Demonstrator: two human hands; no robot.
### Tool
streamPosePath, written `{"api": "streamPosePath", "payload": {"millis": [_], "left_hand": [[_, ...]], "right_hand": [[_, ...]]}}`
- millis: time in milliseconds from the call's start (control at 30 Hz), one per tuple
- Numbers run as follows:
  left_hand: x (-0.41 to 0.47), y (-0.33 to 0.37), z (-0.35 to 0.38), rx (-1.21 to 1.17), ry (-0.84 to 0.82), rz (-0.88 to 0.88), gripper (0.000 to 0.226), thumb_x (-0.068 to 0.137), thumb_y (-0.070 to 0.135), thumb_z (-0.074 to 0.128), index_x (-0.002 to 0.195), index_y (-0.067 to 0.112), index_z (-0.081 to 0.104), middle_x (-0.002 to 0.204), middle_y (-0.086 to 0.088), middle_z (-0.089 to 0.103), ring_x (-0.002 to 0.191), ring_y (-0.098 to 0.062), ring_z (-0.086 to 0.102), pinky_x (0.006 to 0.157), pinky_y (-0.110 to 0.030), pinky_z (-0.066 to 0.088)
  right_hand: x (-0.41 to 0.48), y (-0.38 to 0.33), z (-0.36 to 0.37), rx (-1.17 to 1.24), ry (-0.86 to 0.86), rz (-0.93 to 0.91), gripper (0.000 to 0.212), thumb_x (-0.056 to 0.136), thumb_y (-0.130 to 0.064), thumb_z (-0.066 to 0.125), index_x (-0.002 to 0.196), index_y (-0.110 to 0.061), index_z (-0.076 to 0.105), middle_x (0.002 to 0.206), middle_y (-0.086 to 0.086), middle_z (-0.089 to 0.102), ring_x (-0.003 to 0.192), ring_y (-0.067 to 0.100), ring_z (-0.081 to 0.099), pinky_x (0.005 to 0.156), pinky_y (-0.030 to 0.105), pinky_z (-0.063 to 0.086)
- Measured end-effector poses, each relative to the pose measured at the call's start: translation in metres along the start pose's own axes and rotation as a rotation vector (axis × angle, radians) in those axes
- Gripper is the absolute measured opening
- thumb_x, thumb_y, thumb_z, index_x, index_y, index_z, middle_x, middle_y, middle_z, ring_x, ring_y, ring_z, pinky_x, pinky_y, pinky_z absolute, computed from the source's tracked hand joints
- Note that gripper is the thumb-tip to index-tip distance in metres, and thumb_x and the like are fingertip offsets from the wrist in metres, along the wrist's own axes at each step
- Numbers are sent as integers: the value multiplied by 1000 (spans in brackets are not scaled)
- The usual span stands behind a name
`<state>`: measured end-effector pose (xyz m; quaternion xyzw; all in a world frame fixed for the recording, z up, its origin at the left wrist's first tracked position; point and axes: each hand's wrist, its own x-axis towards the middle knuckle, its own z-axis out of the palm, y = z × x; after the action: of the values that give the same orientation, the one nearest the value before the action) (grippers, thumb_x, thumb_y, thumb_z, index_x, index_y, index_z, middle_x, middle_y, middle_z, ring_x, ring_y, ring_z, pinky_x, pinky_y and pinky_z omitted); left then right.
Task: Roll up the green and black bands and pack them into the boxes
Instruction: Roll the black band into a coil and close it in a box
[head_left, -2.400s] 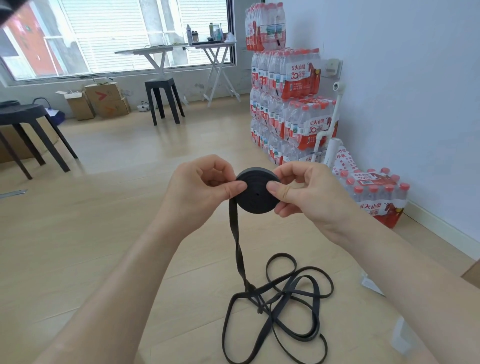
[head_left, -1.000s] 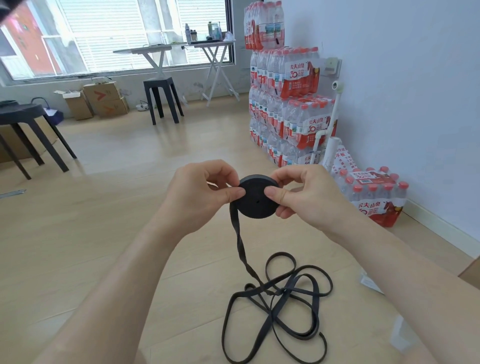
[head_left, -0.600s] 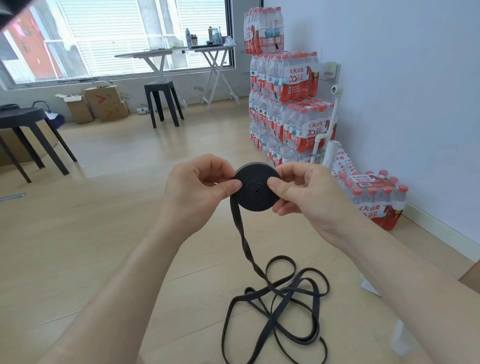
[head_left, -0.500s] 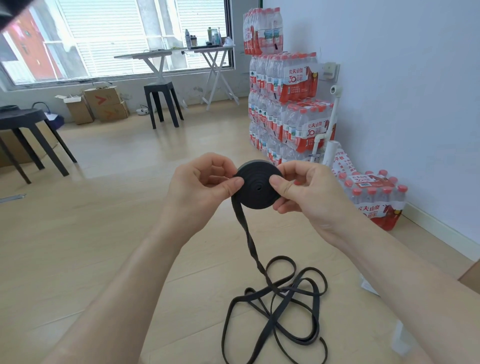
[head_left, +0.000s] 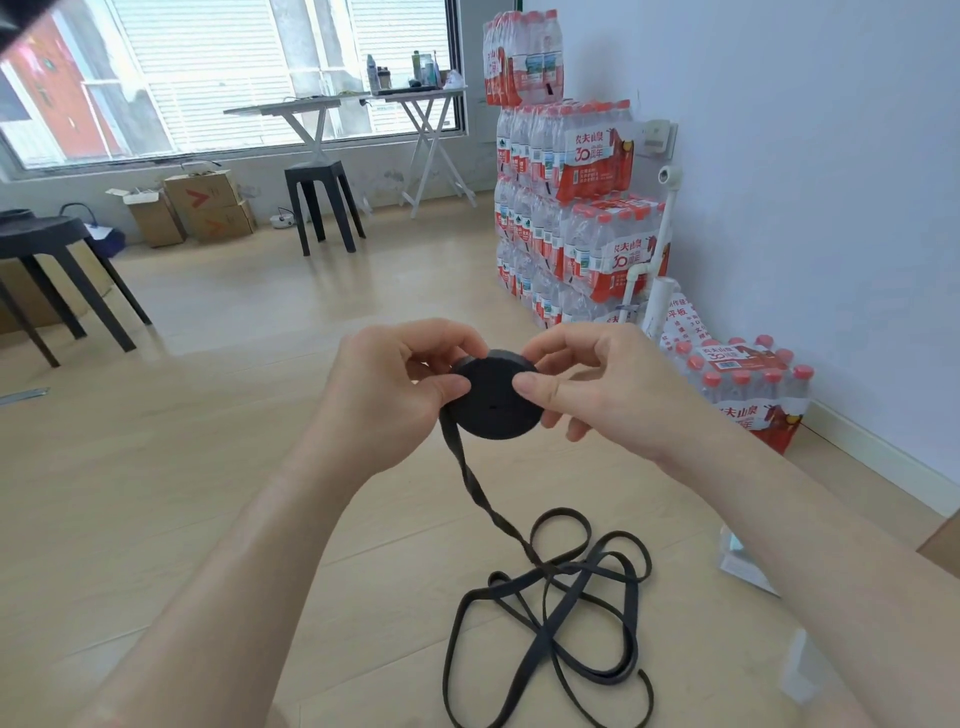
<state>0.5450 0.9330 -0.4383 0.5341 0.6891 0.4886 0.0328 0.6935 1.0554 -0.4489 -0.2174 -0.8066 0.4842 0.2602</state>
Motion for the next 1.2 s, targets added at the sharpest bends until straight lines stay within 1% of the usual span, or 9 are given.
{"api": "streamPosePath", "payload": {"millis": [133,200,333,467,567,800,1000,1100,1200], "left_hand": [[-1,0,3,73,-67,19,43,73,-8,71,74,34,66,75,2,68,75,-21,64,74,-32,55],[0,-1,2,-7,-62,-24,35,70,-7,75,75,26,68,75,0,69,70,-17,65,73,-33,56],[4,-6,0,-207,-63,-108,15,70,4,79,74,11,67,71,-1,70,67,-13,64,71,-32,55],[4,-10,-1,-333,-78,-139,15,75,1,74,76,13,64,68,6,67,67,-10,62,61,-25,53],[4,-12,0,-419,-73,-181,17,77,1,71,76,15,61,70,3,67,68,-11,64,60,-25,55],[3,-8,6,-516,-23,-189,17,77,2,70,79,14,59,70,1,69,63,-13,61,60,-23,52],[-1,5,11,-481,28,-153,32,78,-2,71,93,25,62,80,-2,75,69,-19,68,58,-28,55],[-1,5,7,-343,88,-91,35,78,-6,70,89,27,66,78,4,75,72,-15,69,62,-30,55],[-3,5,1,-66,62,-8,41,75,-5,72,82,35,69,80,12,72,77,-2,66,69,-13,47]], "right_hand": [[-2,3,6,-181,-16,-59,10,82,-27,74,91,-29,71,77,-5,69,54,15,69,59,40,59],[-1,3,4,-186,13,-77,7,82,-26,74,89,-28,72,74,-5,69,53,15,68,60,41,60],[-1,3,1,-50,73,-58,5,83,-20,73,87,-21,73,76,-1,69,52,20,68,53,27,56],[2,7,3,90,112,-12,10,82,-17,74,92,-15,73,92,15,68,53,27,67,53,30,57],[2,4,1,257,132,13,7,84,-11,70,91,-12,70,91,20,61,48,21,63,47,23,53],[1,4,4,456,151,68,11,86,-11,66,96,-7,68,90,21,61,47,18,61,44,18,49],[2,4,7,687,138,119,10,90,-11,61,98,-7,64,85,15,63,52,18,64,48,20,53],[0,4,2,567,-19,174,14,92,-19,60,104,-12,65,95,13,69,69,23,69,58,26,56],[-3,3,-10,198,-67,170,23,87,-34,65,108,-23,67,102,4,69,78,13,67,62,24,54]]}}
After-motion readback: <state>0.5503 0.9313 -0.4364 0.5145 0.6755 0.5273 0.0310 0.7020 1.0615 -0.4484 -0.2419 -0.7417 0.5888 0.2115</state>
